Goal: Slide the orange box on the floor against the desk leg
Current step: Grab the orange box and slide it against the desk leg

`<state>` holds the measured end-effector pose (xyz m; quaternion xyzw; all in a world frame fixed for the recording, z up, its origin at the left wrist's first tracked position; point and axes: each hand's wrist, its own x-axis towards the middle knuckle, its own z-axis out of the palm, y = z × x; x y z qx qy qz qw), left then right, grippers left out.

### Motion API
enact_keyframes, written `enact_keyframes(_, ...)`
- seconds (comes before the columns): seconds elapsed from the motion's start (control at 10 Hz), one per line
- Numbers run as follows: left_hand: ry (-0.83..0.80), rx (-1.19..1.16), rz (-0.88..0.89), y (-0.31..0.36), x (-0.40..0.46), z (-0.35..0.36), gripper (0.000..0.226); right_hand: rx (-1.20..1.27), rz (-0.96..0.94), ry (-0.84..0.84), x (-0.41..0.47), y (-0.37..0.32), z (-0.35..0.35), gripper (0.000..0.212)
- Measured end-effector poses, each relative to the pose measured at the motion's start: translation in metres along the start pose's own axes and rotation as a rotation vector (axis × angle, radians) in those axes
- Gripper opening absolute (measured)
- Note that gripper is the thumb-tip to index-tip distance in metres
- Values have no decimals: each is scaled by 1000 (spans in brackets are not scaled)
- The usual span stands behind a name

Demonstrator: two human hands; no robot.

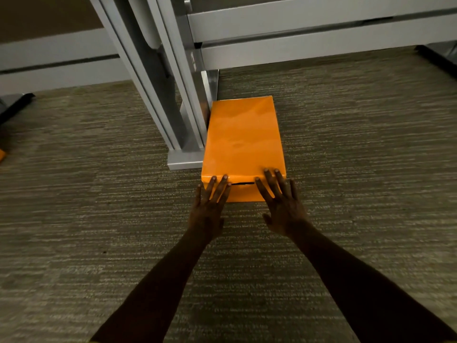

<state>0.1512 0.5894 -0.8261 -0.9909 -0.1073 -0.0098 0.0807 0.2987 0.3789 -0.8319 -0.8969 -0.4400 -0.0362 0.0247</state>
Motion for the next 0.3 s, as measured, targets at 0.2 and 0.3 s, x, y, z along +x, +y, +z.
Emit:
enact_keyframes(0.2,-10,-5,-15,8,-2,-4,113,54,33,-2,-7,7,-10,115)
enact_keyframes(0.3,19,-12,52,23,-2,-6,110,109,119,38,-18,16,-8,113)
